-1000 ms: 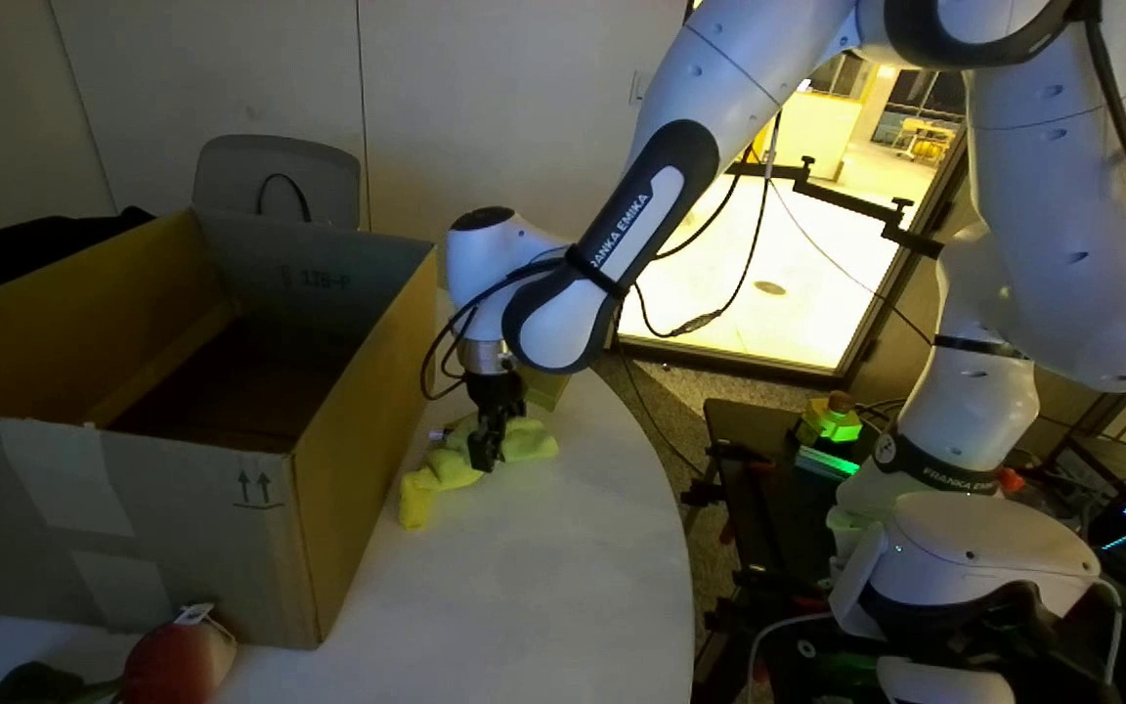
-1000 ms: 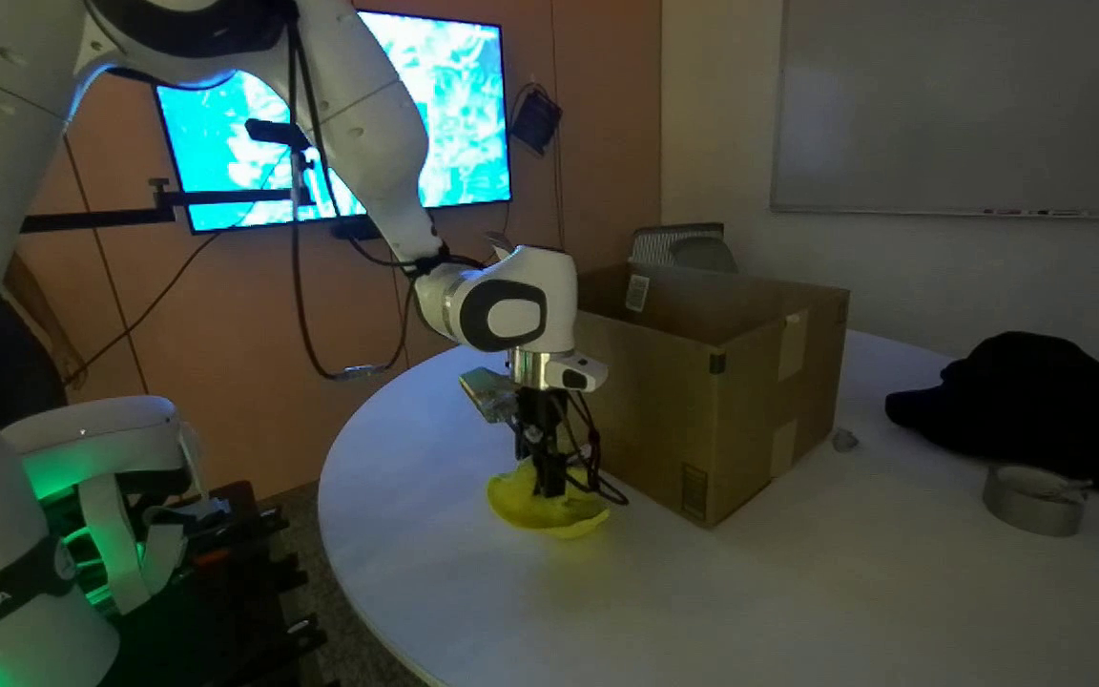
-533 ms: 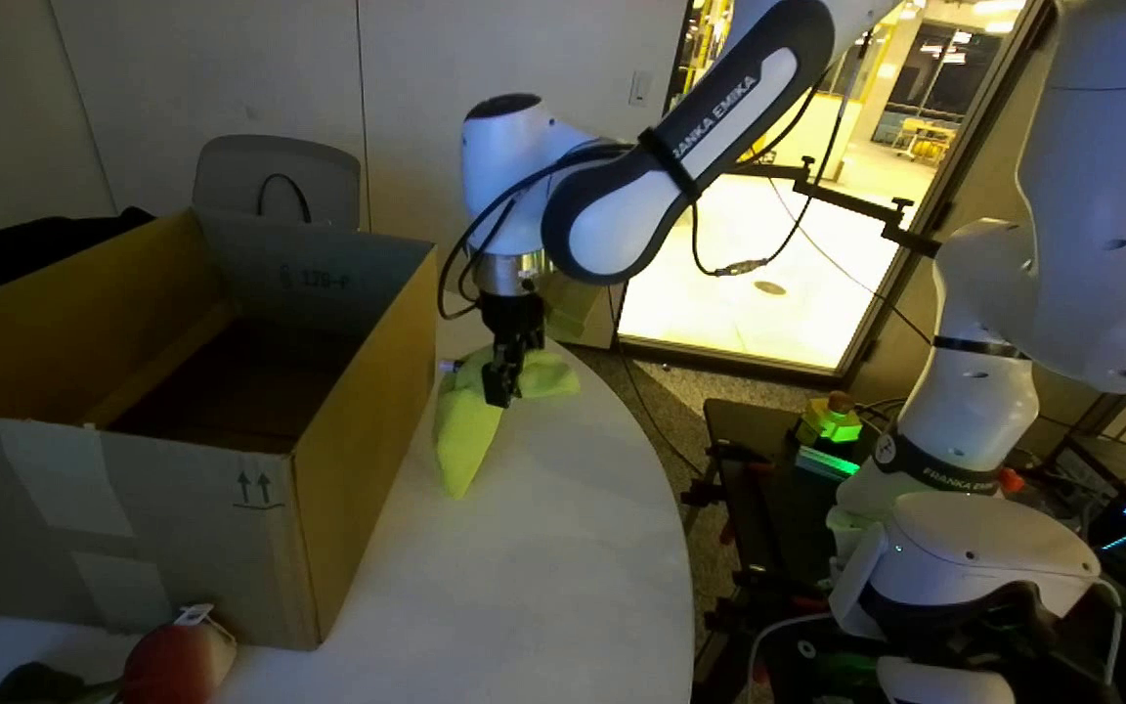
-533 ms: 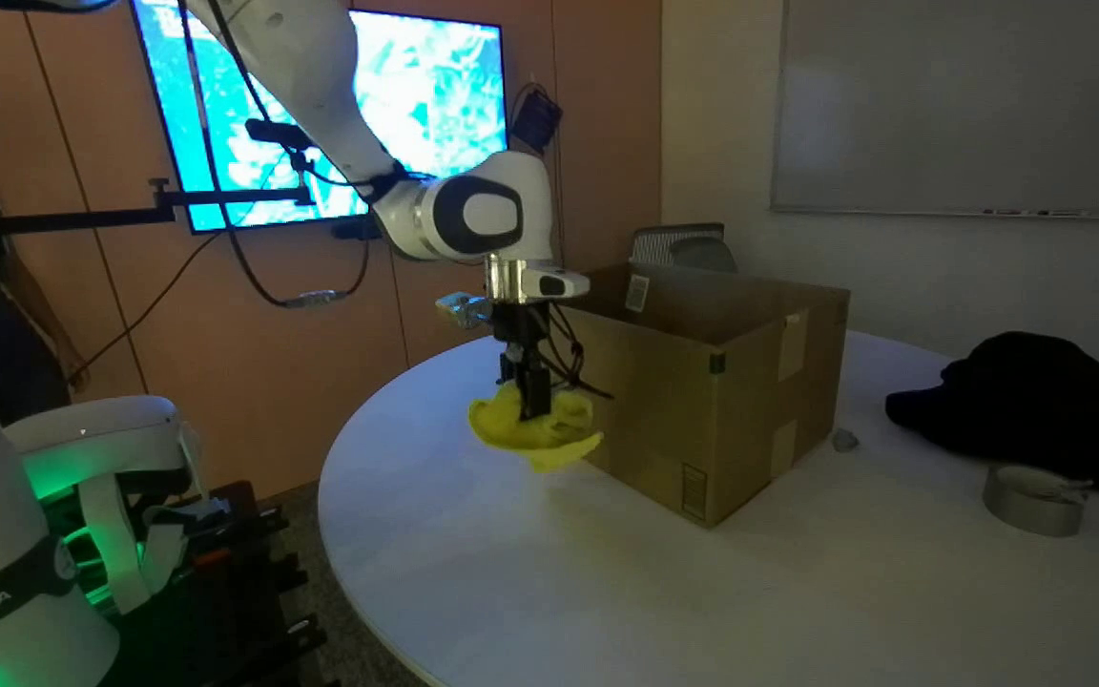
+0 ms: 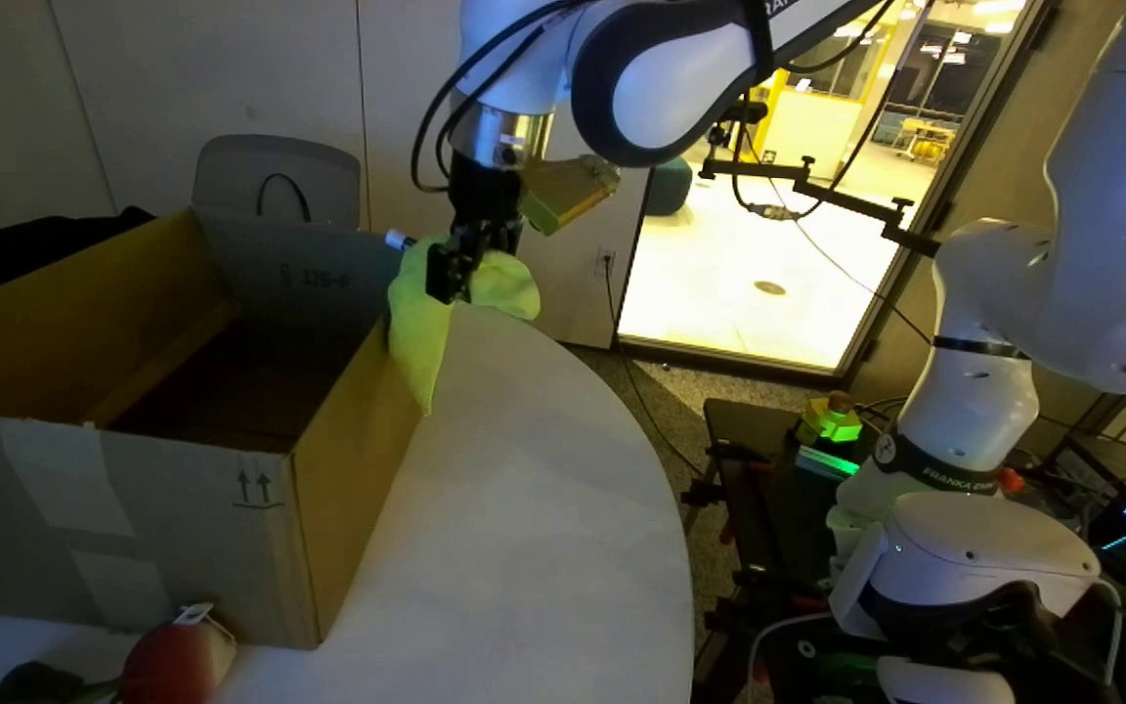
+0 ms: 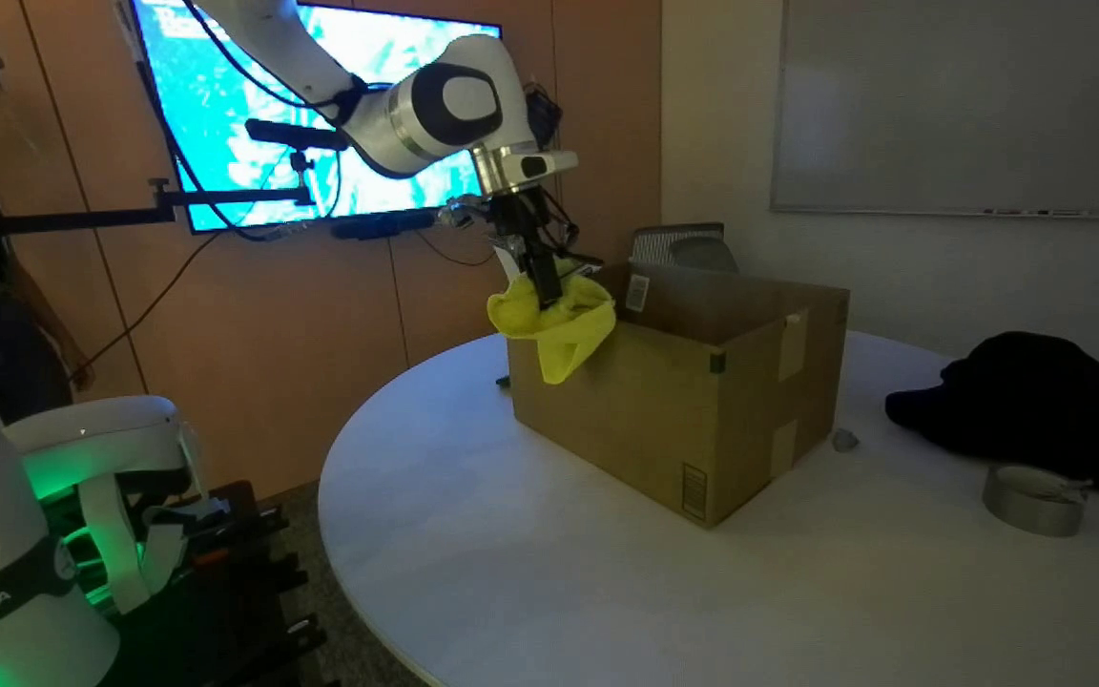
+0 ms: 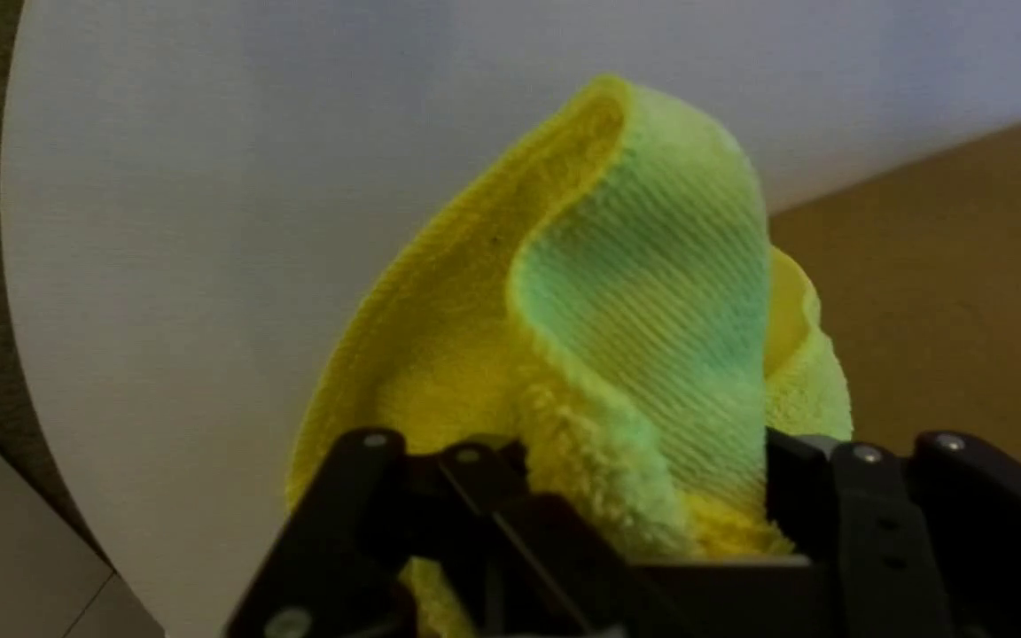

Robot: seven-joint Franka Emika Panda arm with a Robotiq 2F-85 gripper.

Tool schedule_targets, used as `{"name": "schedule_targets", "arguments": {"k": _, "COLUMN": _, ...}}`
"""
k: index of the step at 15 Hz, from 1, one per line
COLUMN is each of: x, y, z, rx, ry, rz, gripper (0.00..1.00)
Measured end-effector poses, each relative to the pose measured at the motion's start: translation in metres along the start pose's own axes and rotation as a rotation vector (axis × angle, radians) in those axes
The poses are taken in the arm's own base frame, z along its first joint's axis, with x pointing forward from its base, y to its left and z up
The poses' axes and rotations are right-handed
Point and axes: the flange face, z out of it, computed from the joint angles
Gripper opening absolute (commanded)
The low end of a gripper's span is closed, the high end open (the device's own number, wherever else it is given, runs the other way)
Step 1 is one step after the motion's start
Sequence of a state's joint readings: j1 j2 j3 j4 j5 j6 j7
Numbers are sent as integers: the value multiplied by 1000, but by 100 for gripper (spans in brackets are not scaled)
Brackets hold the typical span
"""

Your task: Pick up the marker and wrap it on the cloth, the pick up the cloth and put it in the box

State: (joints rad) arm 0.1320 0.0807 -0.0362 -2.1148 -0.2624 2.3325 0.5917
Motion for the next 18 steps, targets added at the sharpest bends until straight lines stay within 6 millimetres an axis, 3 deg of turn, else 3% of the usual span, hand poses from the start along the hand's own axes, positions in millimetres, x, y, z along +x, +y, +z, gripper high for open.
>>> {"name": "schedule_targets", "arguments": {"k": 3, "x": 18, "y": -16, "z": -23, "rx": 14, "ry": 80, "rz": 64, "gripper": 15}}
{"name": "schedule_targets", "arguments": {"k": 6, "x": 40, "y": -39, "z": -31, "rx": 26, "ry": 148, "rz": 124, "gripper": 15}}
{"name": "schedule_targets", "arguments": {"k": 11, "x": 75, "y": -97, "z": -7, "rx": 52, "ry": 189, "rz": 215, "gripper": 17}}
{"name": "schedule_targets", "arguments": {"k": 12, "x": 81, "y": -108, "z": 2, "rx": 52, "ry": 186, "rz": 216, "gripper": 47}}
{"name": "schedule_targets", "arguments": {"k": 14, "x": 89, "y": -127, "z": 25, "rx": 43, "ry": 175, "rz": 209, "gripper": 53}}
{"name": "schedule_targets", "arguments": {"k": 18, "x": 99, "y": -148, "z": 53, "rx": 15, "ry": 135, "rz": 205, "gripper": 85}}
